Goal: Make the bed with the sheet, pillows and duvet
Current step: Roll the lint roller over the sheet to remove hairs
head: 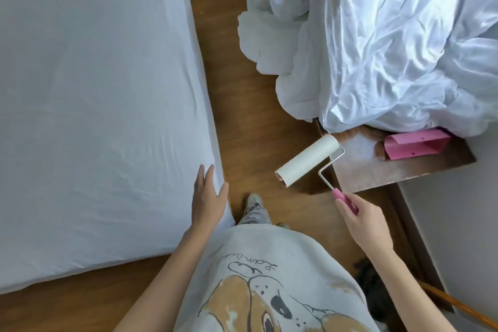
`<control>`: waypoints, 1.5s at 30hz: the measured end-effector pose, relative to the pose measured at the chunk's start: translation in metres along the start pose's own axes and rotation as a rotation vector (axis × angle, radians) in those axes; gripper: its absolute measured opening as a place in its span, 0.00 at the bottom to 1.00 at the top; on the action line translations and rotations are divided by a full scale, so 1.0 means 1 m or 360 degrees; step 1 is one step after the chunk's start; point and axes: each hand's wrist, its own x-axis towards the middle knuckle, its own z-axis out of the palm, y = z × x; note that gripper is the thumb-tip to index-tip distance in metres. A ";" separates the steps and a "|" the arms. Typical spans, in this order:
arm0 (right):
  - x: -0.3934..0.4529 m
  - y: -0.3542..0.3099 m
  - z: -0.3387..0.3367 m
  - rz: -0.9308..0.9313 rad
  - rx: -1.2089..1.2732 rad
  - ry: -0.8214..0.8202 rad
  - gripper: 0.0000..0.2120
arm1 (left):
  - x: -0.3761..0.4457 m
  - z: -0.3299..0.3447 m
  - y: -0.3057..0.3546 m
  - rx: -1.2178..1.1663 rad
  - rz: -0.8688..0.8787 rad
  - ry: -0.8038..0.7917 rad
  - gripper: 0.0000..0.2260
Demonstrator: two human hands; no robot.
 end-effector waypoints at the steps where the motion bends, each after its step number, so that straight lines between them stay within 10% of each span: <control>1: 0.008 -0.007 0.004 0.0023 0.0065 -0.0004 0.15 | 0.010 -0.005 0.000 -0.0011 -0.0039 0.0036 0.26; 24: 0.367 -0.355 0.100 -0.0562 0.0084 -0.0364 0.13 | 0.362 -0.179 0.020 -0.0234 -0.0399 0.0475 0.25; 45: 0.752 -0.676 0.252 -0.1504 -0.0985 -0.1390 0.11 | 0.616 -0.186 0.037 -0.0640 -0.1798 0.0971 0.23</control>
